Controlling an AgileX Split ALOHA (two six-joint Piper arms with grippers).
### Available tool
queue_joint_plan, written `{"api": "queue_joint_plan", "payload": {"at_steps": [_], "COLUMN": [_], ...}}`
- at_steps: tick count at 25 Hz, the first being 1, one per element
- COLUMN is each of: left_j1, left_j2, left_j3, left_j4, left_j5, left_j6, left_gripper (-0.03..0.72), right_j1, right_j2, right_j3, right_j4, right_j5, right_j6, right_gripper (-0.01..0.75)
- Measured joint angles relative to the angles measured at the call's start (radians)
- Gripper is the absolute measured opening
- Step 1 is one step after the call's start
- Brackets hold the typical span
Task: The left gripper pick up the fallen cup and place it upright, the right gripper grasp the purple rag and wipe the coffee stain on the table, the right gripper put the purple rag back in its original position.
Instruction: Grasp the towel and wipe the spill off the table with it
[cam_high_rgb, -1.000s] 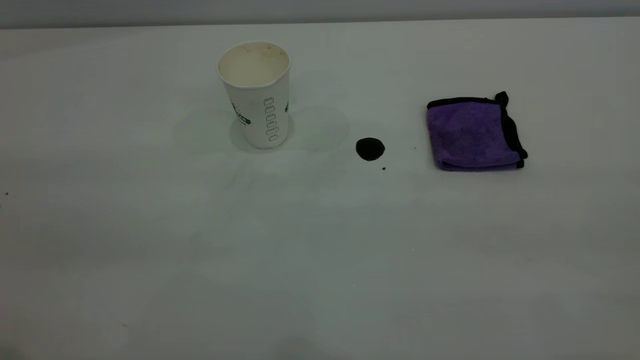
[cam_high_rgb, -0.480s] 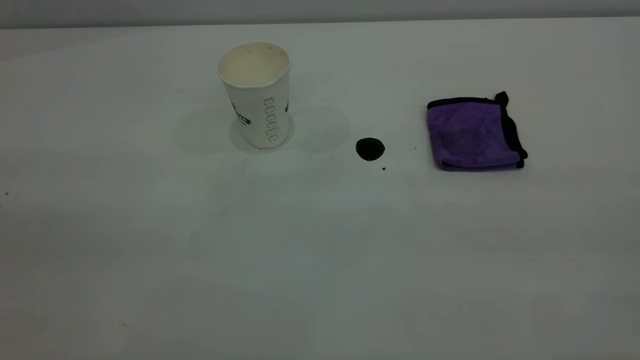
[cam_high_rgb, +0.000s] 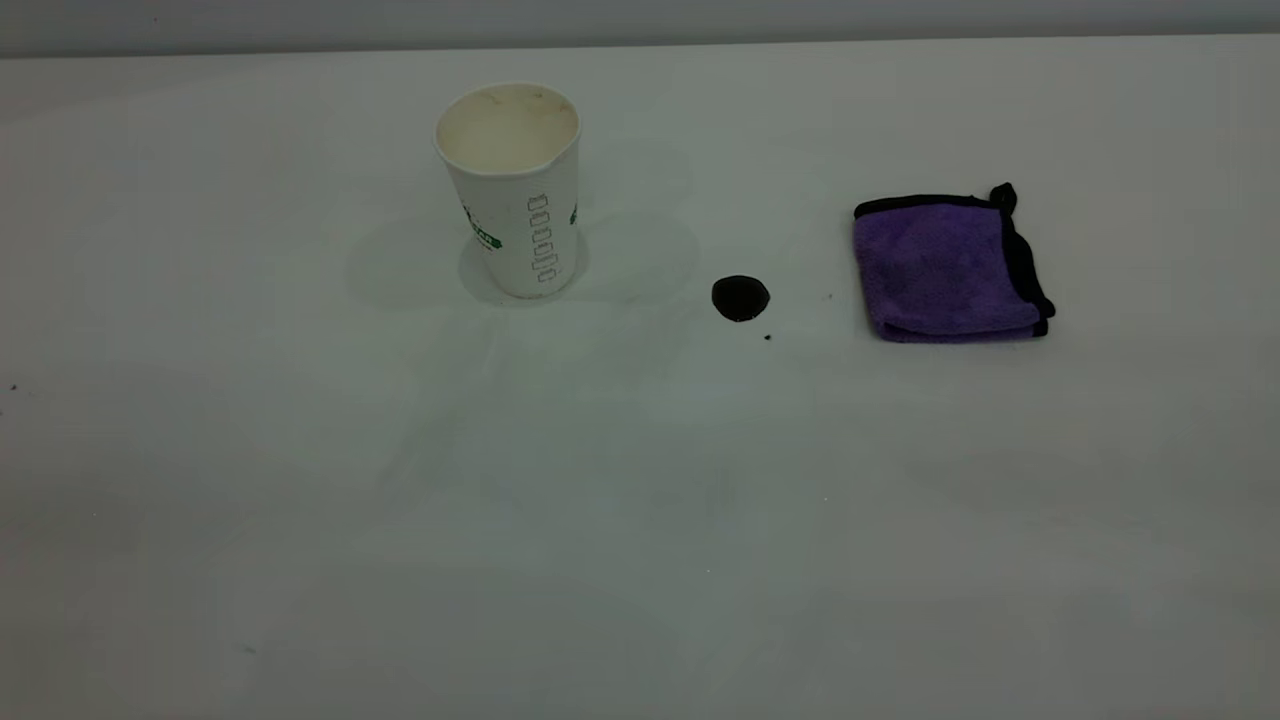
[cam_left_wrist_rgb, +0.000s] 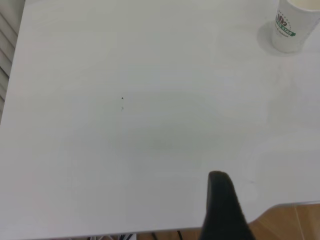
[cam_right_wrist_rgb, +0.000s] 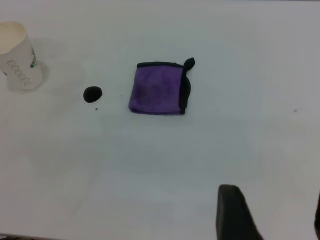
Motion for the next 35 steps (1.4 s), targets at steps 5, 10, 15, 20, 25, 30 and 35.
{"api": "queue_joint_plan", "payload": {"at_steps": [5,10,15,20,25,30,35], "left_j1": [0.0,0.0,0.0,0.0,0.0,0.0,0.0], "left_j2": [-0.002,-0.002,-0.002,-0.003,-0.003,-0.003,-0.003], "left_j3": [0.0,0.0,0.0,0.0,0.0,0.0,0.0], "left_j4": [0.0,0.0,0.0,0.0,0.0,0.0,0.0], "left_j5": [0.001,0.001,0.002,0.002,0.002,0.003,0.004], "left_j6": [0.0,0.0,0.0,0.0,0.0,0.0,0.0], "left_gripper": [0.513,0.513,0.513,0.513,0.513,0.513,0.513], "right_j1": [0.0,0.0,0.0,0.0,0.0,0.0,0.0], "right_j2": [0.0,0.0,0.106,0.36,0.631,0.861,1.11], "right_j3": [0.0,0.0,-0.025,-0.105,-0.176,-0.204,-0.21], "right_j4": [0.0,0.003,0.031,0.077,0.182,0.337,0.443], "right_j5": [0.0,-0.002,-0.015,-0.115,-0.206,-0.337,-0.454], "right_j6": [0.0,0.0,-0.017,-0.169,-0.342,-0.513,-0.639], "right_gripper": [0.427,0.427,0.47,0.576,0.589,0.588,0.588]}}
